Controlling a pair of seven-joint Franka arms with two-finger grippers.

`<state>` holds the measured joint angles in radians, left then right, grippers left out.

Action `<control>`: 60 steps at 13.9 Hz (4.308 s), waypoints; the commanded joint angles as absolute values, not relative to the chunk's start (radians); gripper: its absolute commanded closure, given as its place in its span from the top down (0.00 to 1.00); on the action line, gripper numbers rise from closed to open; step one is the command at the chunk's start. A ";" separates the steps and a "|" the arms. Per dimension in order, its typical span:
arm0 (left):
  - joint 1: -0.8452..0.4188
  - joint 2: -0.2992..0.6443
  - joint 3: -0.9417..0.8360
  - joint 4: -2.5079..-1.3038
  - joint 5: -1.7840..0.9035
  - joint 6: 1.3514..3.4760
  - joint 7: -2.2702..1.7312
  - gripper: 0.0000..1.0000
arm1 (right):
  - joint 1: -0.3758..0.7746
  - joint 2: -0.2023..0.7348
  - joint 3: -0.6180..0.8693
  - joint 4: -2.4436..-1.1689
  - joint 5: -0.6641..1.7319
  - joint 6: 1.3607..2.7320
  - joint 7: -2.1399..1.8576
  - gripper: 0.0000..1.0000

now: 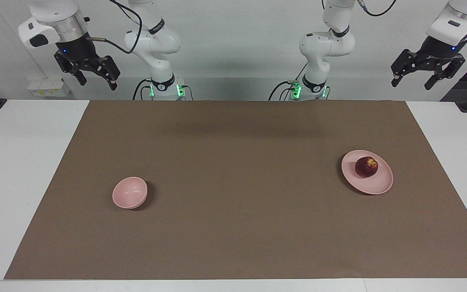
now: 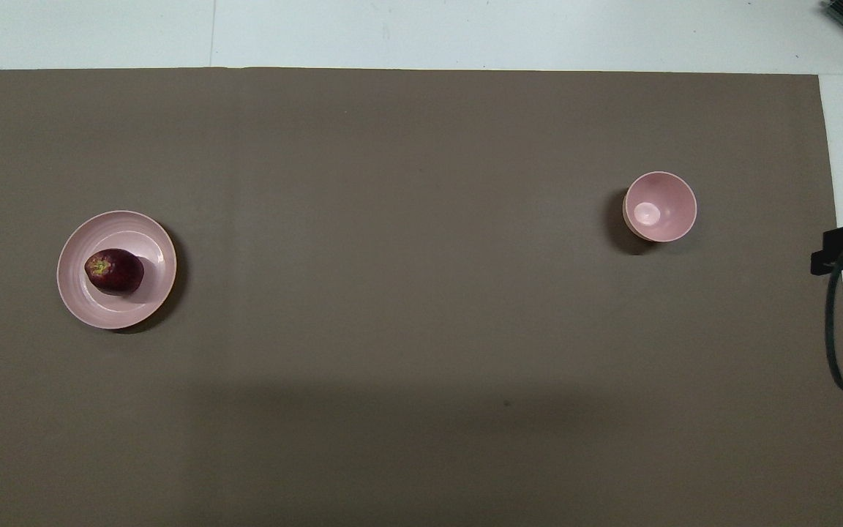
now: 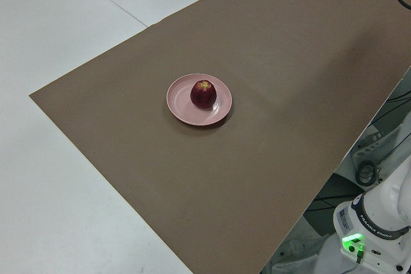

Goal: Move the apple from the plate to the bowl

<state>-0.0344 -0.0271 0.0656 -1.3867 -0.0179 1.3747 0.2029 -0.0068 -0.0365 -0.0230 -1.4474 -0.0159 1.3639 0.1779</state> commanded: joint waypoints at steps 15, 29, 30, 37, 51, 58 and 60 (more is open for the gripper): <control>-0.051 -0.057 0.063 -1.446 -0.008 1.457 0.210 1.00 | -0.028 -0.049 -0.023 -1.459 0.037 1.355 0.163 1.00; 0.001 -0.049 0.066 -1.948 -0.009 2.018 0.219 1.00 | -0.028 -0.049 -0.023 -1.459 0.037 1.361 0.164 1.00; 0.002 -0.048 0.066 -2.007 -0.009 2.090 0.219 1.00 | -0.028 -0.049 -0.023 -1.459 0.037 1.361 0.164 1.00; -0.003 0.049 0.066 -2.224 -0.009 2.440 0.216 1.00 | -0.028 -0.049 -0.023 -1.459 0.037 1.362 0.164 1.00; 0.006 0.146 0.067 -2.237 -0.009 2.553 0.202 0.67 | -0.021 -0.049 -0.018 -1.457 0.038 1.359 0.164 1.00; 0.003 0.100 0.066 -2.224 -0.009 2.525 0.181 0.00 | -0.034 -0.051 -0.052 -1.456 0.038 1.327 0.164 1.00; -0.009 0.057 0.063 -2.183 -0.008 2.395 0.149 0.00 | -0.037 -0.049 -0.061 -1.454 0.070 1.307 0.207 1.00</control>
<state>-0.0041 0.1247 0.0688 -2.2076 -0.0181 2.5048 0.1846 -0.0214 -0.0370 -0.0562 -1.4474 0.0223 1.3282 0.1825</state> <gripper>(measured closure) 0.207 0.000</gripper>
